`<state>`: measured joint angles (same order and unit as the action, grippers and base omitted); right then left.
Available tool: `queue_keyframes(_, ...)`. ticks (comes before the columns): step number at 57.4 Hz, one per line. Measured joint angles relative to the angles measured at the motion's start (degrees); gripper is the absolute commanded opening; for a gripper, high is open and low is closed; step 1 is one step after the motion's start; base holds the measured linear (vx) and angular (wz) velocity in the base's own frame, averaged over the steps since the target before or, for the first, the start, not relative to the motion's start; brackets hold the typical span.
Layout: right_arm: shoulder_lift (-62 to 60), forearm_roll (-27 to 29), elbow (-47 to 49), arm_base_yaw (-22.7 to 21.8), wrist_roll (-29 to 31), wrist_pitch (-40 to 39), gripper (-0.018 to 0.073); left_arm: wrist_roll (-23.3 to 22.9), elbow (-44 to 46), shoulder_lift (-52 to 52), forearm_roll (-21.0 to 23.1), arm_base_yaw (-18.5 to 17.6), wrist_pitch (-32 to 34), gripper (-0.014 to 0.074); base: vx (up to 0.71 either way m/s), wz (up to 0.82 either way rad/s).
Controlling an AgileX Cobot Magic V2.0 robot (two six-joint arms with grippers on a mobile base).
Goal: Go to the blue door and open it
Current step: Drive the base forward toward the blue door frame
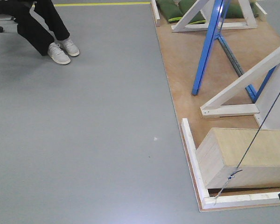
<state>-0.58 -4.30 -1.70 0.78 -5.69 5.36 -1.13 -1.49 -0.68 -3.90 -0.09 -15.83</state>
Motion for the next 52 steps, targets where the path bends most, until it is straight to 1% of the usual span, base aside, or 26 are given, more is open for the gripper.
queue_keyframes(52, 0.00, 0.00, 0.00, 0.00, 0.00, 0.00, 0.0012, 0.00, 0.00, 0.00, 0.00, 0.00, 0.00, 0.0073, 0.00, 0.00)
